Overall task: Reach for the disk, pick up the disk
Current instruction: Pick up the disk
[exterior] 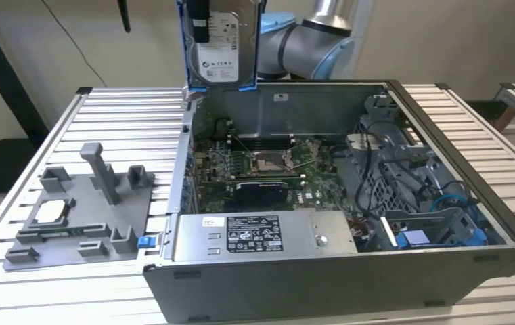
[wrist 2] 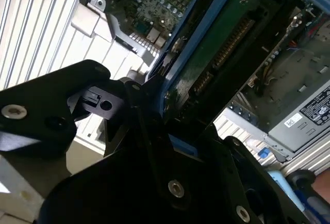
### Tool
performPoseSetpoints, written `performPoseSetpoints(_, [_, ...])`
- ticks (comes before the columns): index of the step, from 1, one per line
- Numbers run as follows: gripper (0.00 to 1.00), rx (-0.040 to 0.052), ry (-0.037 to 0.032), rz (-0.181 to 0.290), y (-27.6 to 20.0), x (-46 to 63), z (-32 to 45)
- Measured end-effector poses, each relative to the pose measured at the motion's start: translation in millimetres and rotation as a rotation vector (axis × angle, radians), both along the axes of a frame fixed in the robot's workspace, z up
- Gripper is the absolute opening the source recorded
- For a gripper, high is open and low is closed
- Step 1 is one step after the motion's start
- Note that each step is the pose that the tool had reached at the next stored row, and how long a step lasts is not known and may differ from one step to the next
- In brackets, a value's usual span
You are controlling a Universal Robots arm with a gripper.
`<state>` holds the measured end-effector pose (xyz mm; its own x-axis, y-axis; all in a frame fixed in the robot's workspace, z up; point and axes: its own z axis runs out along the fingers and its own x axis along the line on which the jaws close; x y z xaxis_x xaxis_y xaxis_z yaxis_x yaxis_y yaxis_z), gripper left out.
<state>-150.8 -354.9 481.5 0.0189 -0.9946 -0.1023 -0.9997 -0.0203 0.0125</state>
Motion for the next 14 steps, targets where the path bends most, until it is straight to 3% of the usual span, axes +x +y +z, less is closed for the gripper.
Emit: performPoseSetpoints(14, [0.0,0.0001,-0.0001,0.0,-0.2,46.0,-1.0])
